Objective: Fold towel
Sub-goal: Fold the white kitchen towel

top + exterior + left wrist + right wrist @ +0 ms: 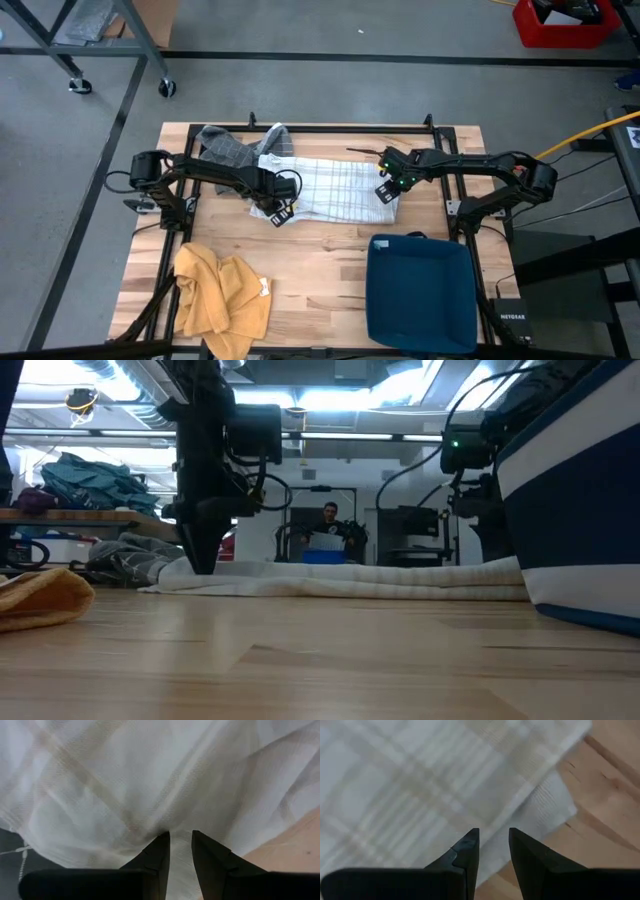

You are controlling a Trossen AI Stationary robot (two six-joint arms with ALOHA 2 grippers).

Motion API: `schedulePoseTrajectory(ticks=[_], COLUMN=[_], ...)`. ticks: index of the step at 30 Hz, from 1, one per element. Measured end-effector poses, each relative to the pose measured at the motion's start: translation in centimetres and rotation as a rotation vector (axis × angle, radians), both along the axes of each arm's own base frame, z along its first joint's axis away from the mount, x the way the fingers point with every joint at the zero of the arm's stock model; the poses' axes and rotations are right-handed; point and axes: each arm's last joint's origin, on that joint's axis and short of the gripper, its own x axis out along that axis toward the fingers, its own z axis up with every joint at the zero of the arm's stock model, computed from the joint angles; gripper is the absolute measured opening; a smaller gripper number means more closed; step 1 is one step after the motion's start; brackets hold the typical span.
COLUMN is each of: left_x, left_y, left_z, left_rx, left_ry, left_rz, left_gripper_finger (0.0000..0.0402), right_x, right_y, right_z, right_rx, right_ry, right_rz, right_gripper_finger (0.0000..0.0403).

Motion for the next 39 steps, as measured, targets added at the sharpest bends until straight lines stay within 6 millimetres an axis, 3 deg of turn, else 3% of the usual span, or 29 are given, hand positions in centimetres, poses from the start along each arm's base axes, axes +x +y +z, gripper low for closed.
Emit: schedulePoseTrajectory(ticks=[9,19,24,31,39], left_x=[0.4,2.4,2.8,2.6,2.1], left_y=[-2.0,-4.2,-4.6,-2.4,1.4], left_z=[-0.1,0.4,0.8,1.7,1.6], left_rx=[-0.038,-0.057,-0.063,0.071,0.179], left_ry=[-0.024,-0.229,-0.280,-0.299,-0.262], left_rz=[-0.067,-0.106,-0.126,-0.038,0.027], left_gripper_finger=[0.0072,0.0072,0.0072,0.0072,0.0072], right_x=[0.3,1.6,2.2,2.7,2.0], right_y=[-0.3,-1.3,-1.3,0.2,2.4], right_z=[-0.8,-0.2,0.3,0.4,-0.4], right_rx=[-0.081,-0.257,-0.187,0.083,0.000], right_ry=[-0.073,-0.232,-0.305,-0.389,-0.161], right_rz=[-0.061,-0.105,-0.066,0.082,0.065], right_gripper_finger=[0.0110,0.0110,0.0110,0.0110,0.0110])
